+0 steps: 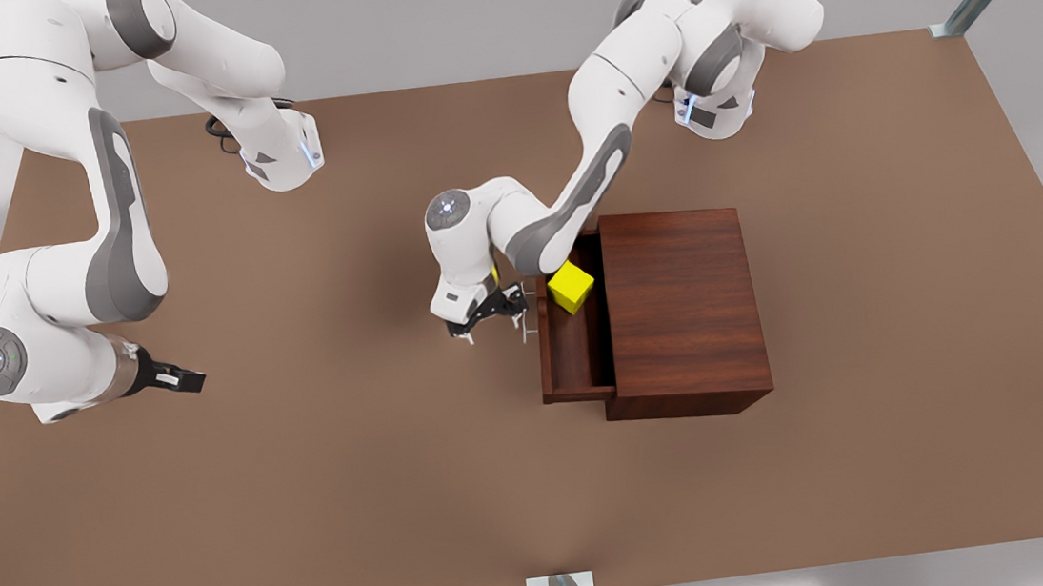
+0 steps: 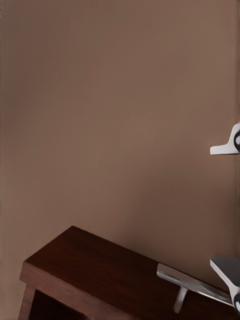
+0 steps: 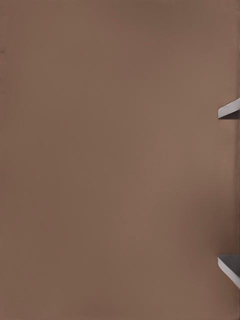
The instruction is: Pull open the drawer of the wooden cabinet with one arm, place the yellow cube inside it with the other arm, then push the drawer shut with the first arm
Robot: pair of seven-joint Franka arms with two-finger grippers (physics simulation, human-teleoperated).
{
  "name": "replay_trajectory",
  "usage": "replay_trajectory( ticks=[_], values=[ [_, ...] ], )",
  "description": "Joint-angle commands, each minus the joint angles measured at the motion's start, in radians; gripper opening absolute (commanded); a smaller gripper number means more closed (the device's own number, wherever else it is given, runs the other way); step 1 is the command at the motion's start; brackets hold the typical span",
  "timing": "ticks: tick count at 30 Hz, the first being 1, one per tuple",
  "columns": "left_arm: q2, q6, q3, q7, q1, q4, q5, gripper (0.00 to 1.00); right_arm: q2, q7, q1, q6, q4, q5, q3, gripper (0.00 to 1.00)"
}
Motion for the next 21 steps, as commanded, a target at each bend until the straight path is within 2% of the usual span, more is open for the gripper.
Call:
replay_trajectory(
  ticks=[1, 9, 21],
  values=[
    [-0.014, -0.088, -0.001, 0.002, -0.001, 0.0, 0.001, 1.0, -0.001, -0.093, 0.0, -0.003, 0.0, 0.001, 0.0, 1.0],
    [-0.037, -0.177, 0.021, 0.002, 0.004, -0.041, 0.001, 1.0, 0.0, -0.093, 0.0, -0.003, 0.0, -0.001, 0.0, 1.0],
    [-0.039, -0.202, 0.022, 0.017, 0.062, -0.063, -0.004, 1.0, 0.0, -0.095, 0.002, 0.0, 0.0, -0.001, 0.0, 1.0]
  ],
)
